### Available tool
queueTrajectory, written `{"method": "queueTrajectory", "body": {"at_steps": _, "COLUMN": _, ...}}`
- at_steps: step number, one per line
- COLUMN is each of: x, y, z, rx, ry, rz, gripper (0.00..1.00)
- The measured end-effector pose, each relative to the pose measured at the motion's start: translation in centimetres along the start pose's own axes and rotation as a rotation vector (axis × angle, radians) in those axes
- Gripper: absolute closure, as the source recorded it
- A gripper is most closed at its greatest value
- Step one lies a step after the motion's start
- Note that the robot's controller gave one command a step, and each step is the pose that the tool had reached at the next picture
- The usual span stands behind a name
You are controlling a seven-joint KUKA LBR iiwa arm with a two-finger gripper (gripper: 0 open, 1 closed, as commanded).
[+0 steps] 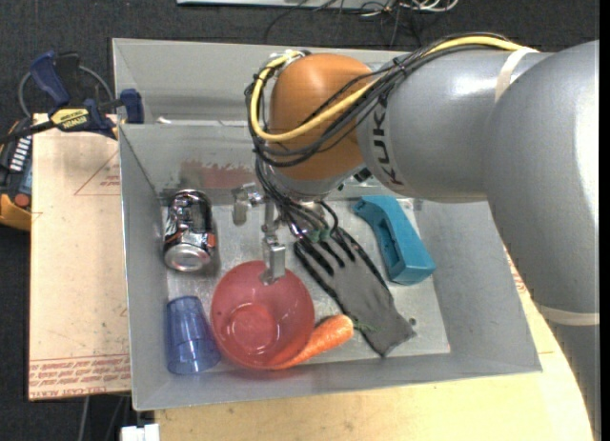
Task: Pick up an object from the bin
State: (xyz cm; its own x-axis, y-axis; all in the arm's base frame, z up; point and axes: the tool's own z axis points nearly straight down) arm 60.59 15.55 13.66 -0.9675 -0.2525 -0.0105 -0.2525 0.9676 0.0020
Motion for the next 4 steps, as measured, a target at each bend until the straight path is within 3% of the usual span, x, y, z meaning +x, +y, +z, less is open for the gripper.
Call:
{"method": "queueTrajectory", "body": {"at_steps": 1, "x": 9.3, "y": 5.3, "z": 3.3, "rx": -0.002, "ry": 0.017, "rz": -0.137, "gripper": 0.00}}
{"method": "queueTrajectory", "body": {"at_steps": 2, "x": 4.3, "y": 4.3, "z": 6.5, "rx": -0.003, "ry": 0.023, "rz": -0.096, "gripper": 0.00}}
{"method": "queueTrajectory", "body": {"at_steps": 3, "x": -4.8, "y": 4.9, "z": 6.4, "rx": -0.006, "ry": 0.013, "rz": -0.377, "gripper": 1.00}}
{"method": "queueTrajectory", "body": {"at_steps": 4, "x": -4.8, "y": 4.9, "z": 6.4, "rx": -0.006, "ry": 0.013, "rz": -0.377, "gripper": 1.00}}
